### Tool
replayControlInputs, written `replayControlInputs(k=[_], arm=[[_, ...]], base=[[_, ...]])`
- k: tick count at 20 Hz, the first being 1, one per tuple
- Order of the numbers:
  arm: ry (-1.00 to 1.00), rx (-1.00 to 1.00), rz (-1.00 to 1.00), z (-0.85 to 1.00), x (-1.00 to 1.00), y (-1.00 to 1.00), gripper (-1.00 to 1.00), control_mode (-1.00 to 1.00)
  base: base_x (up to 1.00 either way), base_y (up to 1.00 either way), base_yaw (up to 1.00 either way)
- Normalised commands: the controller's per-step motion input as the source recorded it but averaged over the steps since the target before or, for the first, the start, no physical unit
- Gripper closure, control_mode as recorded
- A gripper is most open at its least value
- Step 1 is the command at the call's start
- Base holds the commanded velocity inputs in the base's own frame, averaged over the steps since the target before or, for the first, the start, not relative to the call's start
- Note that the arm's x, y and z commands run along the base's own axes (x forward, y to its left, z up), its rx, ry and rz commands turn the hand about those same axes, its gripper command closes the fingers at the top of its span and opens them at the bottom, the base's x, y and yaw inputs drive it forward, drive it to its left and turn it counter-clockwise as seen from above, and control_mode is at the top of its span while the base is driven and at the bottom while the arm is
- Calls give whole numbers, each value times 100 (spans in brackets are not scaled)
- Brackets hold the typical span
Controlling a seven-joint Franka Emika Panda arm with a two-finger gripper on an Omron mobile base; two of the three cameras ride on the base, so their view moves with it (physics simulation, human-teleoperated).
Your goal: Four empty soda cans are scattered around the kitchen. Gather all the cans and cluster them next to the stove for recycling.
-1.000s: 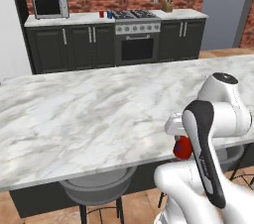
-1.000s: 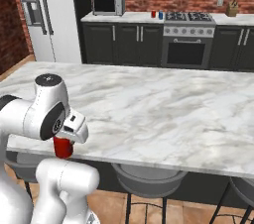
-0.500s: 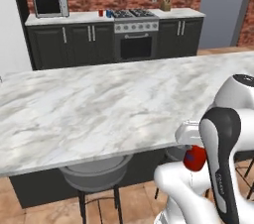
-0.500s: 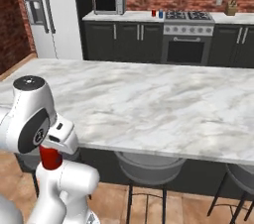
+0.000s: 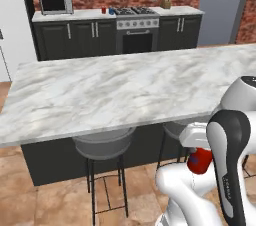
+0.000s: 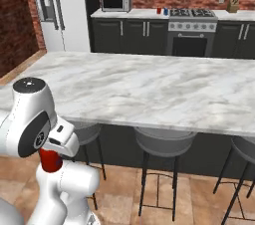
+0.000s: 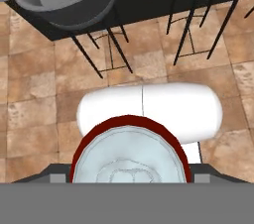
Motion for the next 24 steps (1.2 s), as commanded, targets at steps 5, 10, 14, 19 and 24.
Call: replayControlInputs(k=[5, 10, 14, 19, 24], arm=[[0, 0, 0, 0, 0, 0, 100, 100], [0, 0, 0, 0, 0, 0, 100, 100], [0, 0, 0, 0, 0, 0, 100, 100], [0, 0, 0, 0, 0, 0, 100, 100], [0, 0, 0, 0, 0, 0, 100, 100]], base=[[-16, 100, 0], [-5, 100, 0], [0, 100, 0], [0, 100, 1], [0, 100, 2]])
